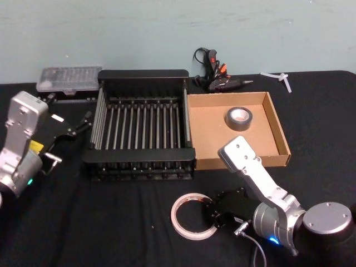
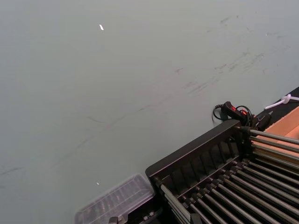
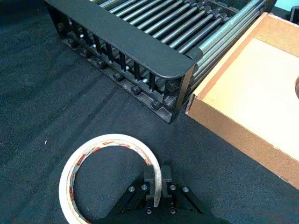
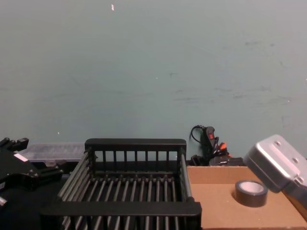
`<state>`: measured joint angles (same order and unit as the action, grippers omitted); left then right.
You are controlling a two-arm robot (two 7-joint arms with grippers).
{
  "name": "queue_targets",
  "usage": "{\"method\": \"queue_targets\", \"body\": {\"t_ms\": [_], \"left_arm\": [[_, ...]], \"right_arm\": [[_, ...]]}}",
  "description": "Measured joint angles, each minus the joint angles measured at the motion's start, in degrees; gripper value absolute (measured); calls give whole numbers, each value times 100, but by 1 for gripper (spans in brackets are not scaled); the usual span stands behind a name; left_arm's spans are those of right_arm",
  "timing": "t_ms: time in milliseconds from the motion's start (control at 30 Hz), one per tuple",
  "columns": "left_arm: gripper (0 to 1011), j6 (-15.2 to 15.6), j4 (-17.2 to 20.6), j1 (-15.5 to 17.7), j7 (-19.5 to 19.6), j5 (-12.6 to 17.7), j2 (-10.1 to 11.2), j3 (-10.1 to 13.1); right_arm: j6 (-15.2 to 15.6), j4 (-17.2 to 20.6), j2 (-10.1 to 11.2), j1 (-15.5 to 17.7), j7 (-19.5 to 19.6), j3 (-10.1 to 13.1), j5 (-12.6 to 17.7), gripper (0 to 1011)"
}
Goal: Pick up the white tape and place it into the black box , Pick up the silver tape and place it into the brown box.
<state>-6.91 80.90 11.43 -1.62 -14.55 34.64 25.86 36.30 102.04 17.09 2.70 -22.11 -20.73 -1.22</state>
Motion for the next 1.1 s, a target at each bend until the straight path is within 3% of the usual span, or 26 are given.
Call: {"method": "queue_targets", "body": {"t_ms": [400,1100], "left_arm": [[1001,0,0,0,0,0,0,0],[1001,0,0,0,0,0,0,0]], "right_arm": [[-95,28,20,17,-52,29,54,97],[-835,591,427,2,-414,175,649,97]]}}
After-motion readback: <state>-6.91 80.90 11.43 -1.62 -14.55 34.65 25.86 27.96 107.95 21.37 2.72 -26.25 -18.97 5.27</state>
